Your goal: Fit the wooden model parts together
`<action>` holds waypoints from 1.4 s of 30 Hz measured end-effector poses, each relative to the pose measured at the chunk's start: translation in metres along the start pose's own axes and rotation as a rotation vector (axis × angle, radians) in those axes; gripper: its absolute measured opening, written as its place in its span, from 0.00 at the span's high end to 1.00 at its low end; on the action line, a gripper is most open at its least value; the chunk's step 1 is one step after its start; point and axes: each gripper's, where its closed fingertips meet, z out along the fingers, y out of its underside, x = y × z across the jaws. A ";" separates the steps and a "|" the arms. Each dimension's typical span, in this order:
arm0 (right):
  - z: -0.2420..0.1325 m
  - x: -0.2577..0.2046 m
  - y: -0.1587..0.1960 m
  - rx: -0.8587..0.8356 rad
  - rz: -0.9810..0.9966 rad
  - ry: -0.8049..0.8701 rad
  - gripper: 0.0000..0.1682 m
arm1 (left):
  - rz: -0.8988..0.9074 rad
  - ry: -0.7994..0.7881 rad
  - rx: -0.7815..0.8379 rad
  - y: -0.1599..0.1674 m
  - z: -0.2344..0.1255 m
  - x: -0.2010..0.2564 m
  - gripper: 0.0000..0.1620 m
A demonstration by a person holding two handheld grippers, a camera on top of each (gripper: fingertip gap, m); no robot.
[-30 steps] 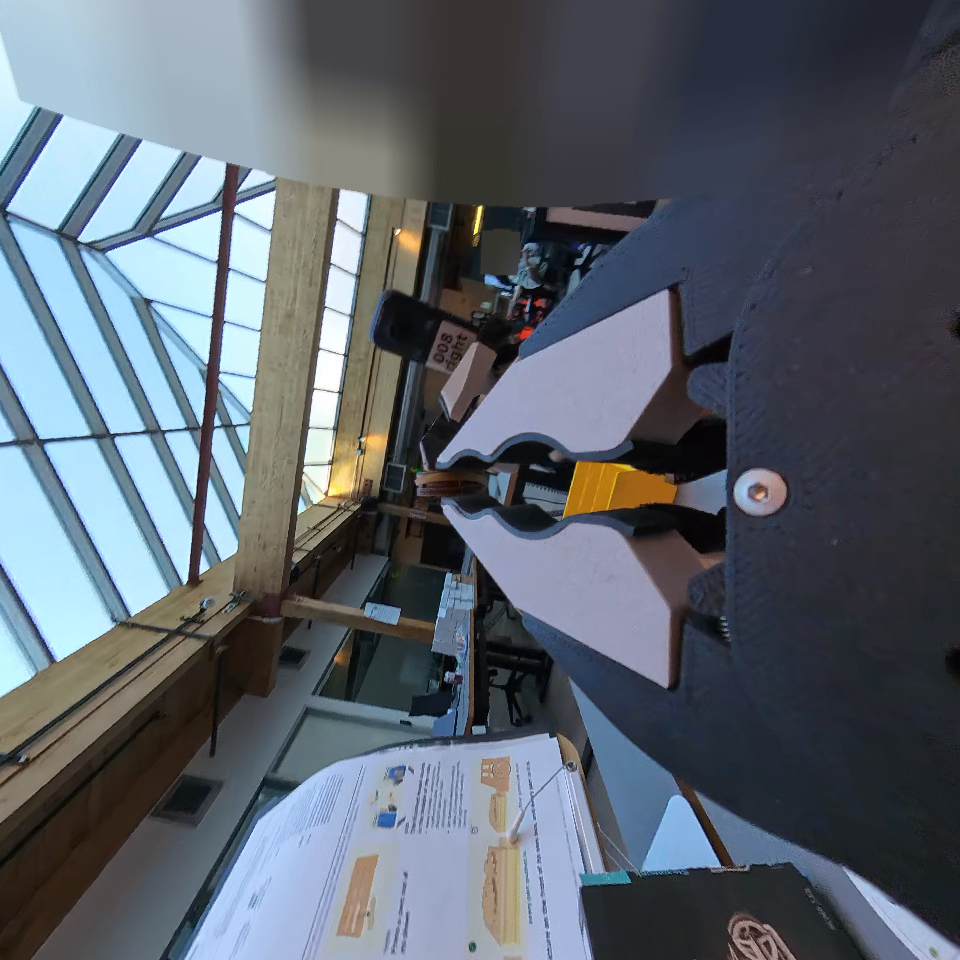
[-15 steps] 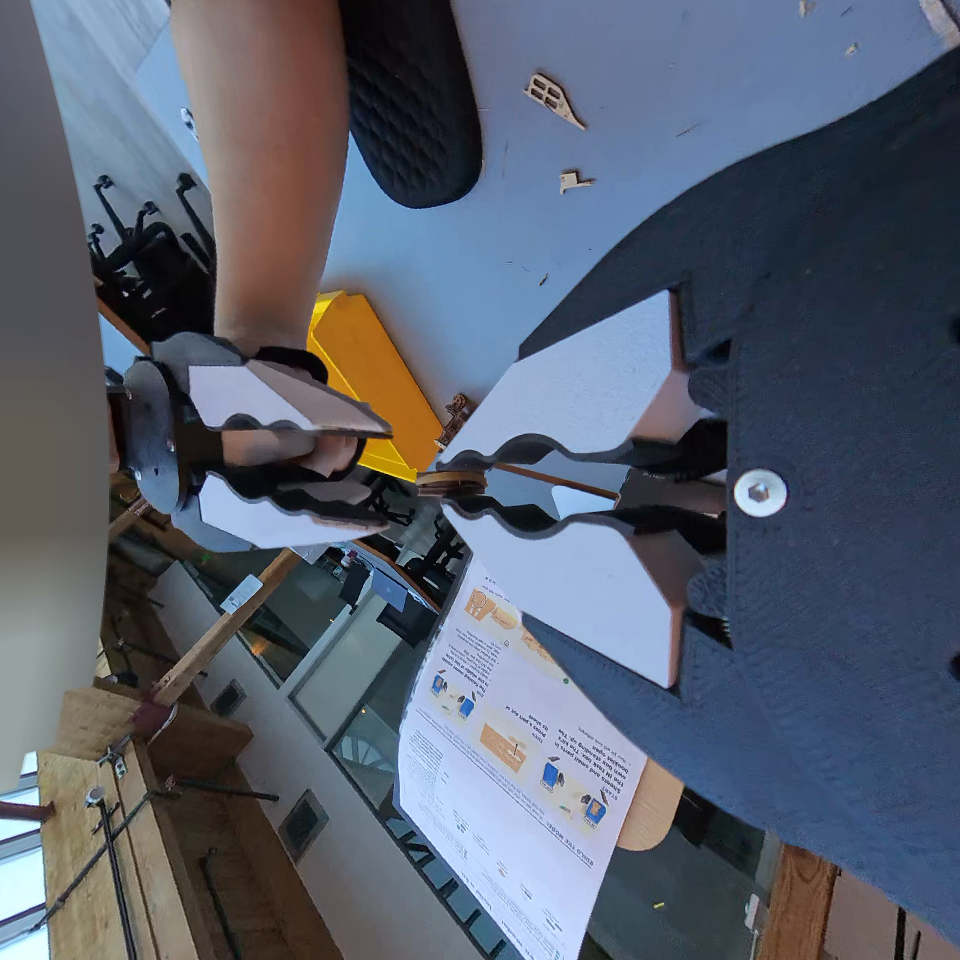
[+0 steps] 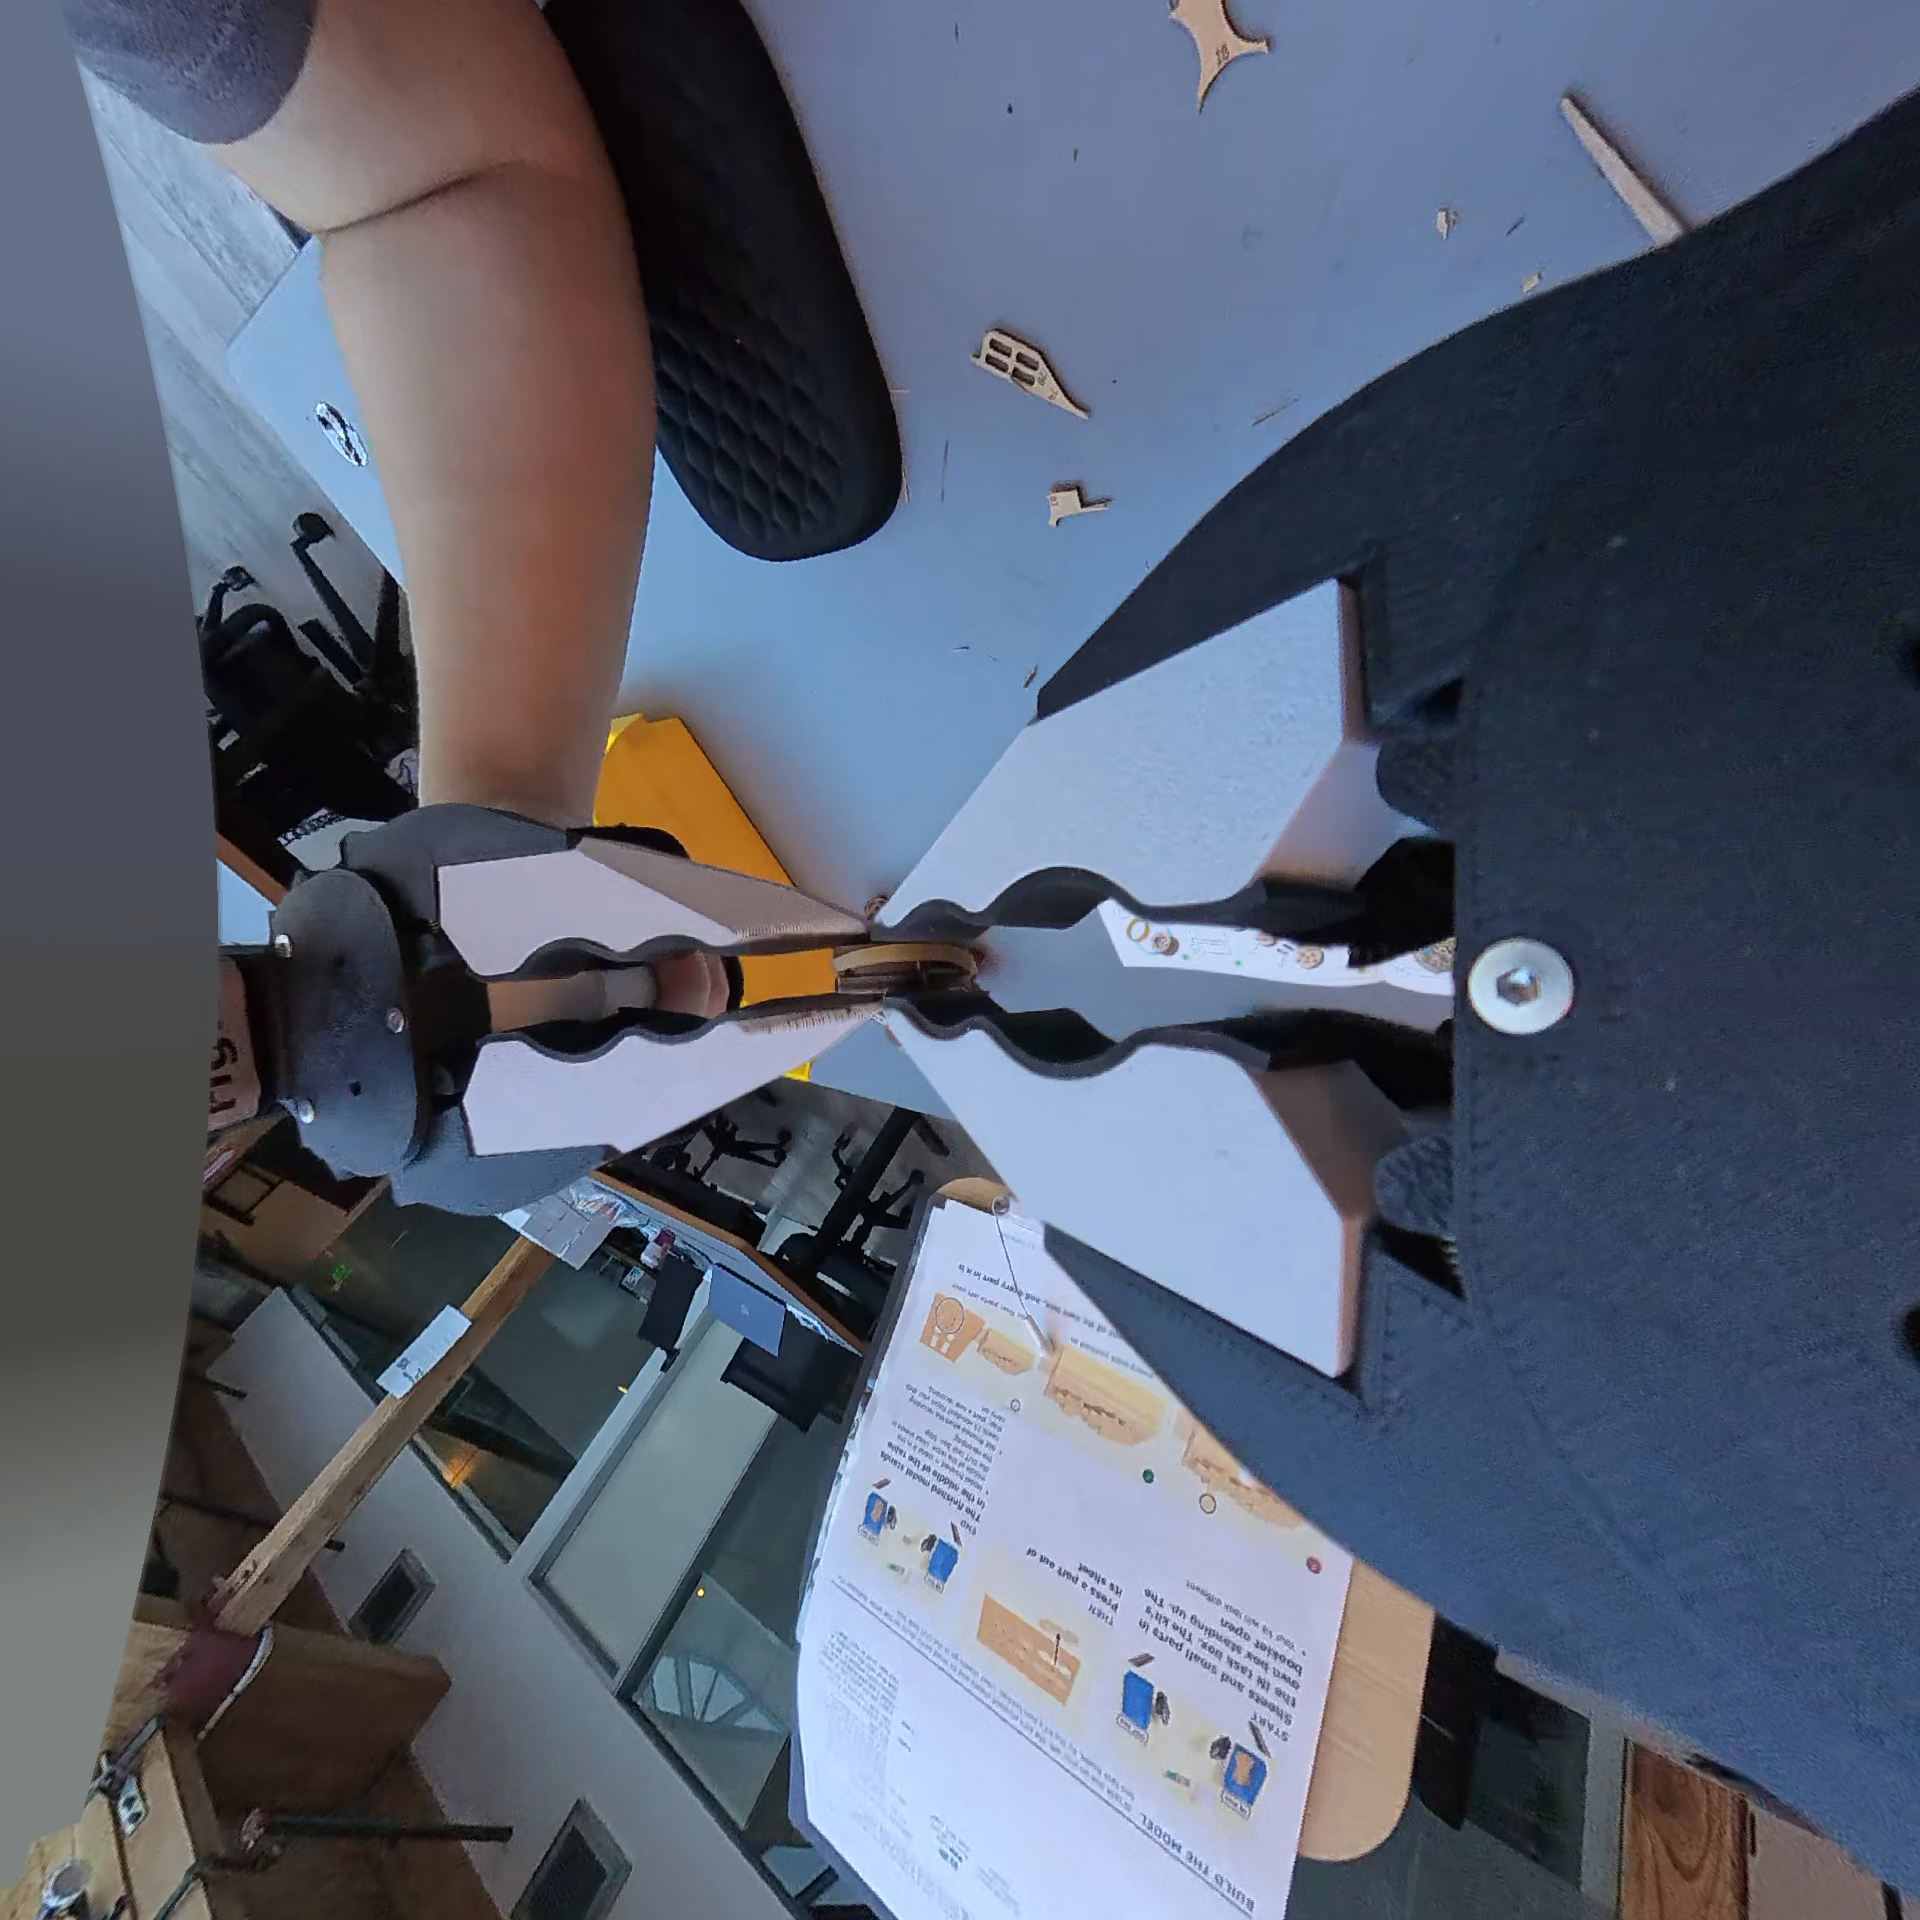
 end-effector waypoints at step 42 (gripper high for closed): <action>-0.016 0.008 -0.023 0.432 0.240 -0.116 0.96 | -0.414 0.183 0.209 -0.007 -0.008 -0.001 0.85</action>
